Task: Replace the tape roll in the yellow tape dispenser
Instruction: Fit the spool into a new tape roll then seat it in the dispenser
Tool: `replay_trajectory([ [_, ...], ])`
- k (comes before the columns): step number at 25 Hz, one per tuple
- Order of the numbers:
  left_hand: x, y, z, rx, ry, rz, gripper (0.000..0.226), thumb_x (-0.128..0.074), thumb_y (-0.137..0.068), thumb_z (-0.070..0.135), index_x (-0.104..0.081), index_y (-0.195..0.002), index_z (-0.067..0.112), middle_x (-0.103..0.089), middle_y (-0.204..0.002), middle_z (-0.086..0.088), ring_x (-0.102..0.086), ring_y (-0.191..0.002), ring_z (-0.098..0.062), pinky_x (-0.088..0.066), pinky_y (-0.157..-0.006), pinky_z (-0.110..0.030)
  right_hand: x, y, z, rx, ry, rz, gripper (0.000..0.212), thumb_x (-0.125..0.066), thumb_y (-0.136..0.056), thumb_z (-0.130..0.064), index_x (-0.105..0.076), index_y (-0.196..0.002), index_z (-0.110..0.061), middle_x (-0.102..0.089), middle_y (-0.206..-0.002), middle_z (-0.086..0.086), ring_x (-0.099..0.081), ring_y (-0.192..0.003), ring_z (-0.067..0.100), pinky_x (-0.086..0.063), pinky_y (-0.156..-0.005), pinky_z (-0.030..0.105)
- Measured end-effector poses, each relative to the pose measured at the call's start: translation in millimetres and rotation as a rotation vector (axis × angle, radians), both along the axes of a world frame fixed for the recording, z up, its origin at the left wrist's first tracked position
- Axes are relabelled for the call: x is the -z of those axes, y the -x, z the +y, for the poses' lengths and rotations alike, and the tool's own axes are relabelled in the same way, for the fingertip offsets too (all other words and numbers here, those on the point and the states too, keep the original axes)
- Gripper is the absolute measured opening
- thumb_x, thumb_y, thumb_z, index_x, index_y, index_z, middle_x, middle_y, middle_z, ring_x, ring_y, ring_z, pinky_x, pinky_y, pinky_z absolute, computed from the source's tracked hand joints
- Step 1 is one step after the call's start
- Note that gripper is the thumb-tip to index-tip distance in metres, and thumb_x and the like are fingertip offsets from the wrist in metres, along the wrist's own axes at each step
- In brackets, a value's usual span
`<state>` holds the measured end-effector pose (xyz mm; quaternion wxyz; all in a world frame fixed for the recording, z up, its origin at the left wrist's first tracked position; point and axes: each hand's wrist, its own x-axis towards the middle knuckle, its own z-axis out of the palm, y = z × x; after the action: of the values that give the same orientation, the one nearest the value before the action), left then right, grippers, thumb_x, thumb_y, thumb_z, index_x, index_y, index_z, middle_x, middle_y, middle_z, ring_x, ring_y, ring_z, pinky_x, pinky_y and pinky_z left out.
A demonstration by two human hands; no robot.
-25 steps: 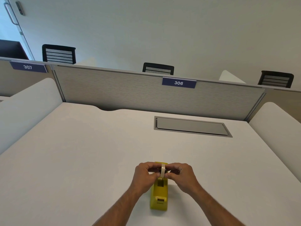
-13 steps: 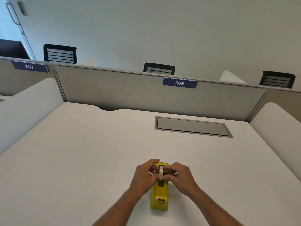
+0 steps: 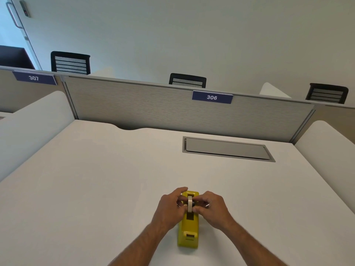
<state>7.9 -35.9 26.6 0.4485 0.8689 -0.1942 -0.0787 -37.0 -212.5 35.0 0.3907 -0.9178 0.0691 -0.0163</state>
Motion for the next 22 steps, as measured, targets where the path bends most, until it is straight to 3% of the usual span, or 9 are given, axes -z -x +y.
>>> replay_trajectory([
  [6, 4, 0, 1, 0.024, -0.021, -0.058, 0.058, -0.072, -0.086, 0.018, -0.051, -0.138, 0.029, -0.075, -0.112, 0.006, -0.068, -0.087, -0.010, -0.057, -0.084, -0.020, 1, 1, 0, -0.056, 0.135, -0.031, 0.028, -0.071, -0.080, -0.037, -0.073, -0.107, -0.042, -0.063, -0.082, -0.005, -0.059, -0.077, 0.009, -0.048, -0.068, 0.021],
  [11, 8, 1, 6, 0.069, 0.026, -0.093, 0.057, -0.073, -0.082, 0.019, -0.053, -0.135, 0.027, -0.071, -0.111, 0.011, -0.065, -0.086, -0.010, -0.058, -0.079, -0.020, 3, 5, 0, -0.084, 0.190, -0.061, 0.031, -0.068, -0.080, -0.039, -0.072, -0.111, -0.038, -0.064, -0.085, -0.007, -0.061, -0.076, 0.008, -0.055, -0.070, 0.025],
  [13, 11, 1, 10, 0.086, 0.028, -0.114, 0.060, -0.073, -0.080, 0.025, -0.051, -0.135, 0.029, -0.065, -0.116, 0.013, -0.062, -0.095, -0.009, -0.054, -0.080, -0.014, 3, 7, -2, -0.082, 0.199, -0.071, 0.037, -0.068, -0.077, -0.040, -0.071, -0.114, -0.032, -0.064, -0.090, -0.011, -0.062, -0.077, 0.009, -0.057, -0.070, 0.024],
  [15, 15, 0, 14, 0.101, -0.010, -0.136, 0.068, -0.072, -0.077, 0.041, -0.046, -0.140, 0.031, -0.054, -0.135, 0.016, -0.052, -0.116, -0.003, -0.045, -0.095, -0.013, 3, 9, -2, -0.079, 0.206, -0.102, 0.042, -0.069, -0.076, -0.042, -0.069, -0.115, -0.030, -0.062, -0.094, -0.014, -0.061, -0.080, 0.009, -0.056, -0.069, 0.022],
  [19, 17, -3, 16, 0.234, -0.248, -0.166, 0.102, -0.060, -0.067, 0.081, -0.024, -0.153, 0.037, -0.020, -0.159, 0.022, -0.024, -0.142, -0.002, -0.033, -0.114, -0.031, 2, 8, 3, -0.107, 0.238, -0.148, 0.052, -0.066, -0.075, -0.054, -0.062, -0.122, -0.033, -0.056, -0.113, -0.017, -0.053, -0.101, 0.003, -0.054, -0.080, 0.020],
  [22, 18, -4, 17, 0.272, -0.322, -0.176, 0.110, -0.057, -0.065, 0.085, -0.018, -0.155, 0.036, -0.012, -0.164, 0.019, -0.022, -0.146, -0.007, -0.034, -0.117, -0.035, 1, 8, 7, -0.171, 0.325, -0.130, 0.058, -0.056, -0.077, -0.059, -0.056, -0.130, -0.034, -0.051, -0.128, -0.017, -0.046, -0.117, 0.004, -0.050, -0.092, 0.024],
])
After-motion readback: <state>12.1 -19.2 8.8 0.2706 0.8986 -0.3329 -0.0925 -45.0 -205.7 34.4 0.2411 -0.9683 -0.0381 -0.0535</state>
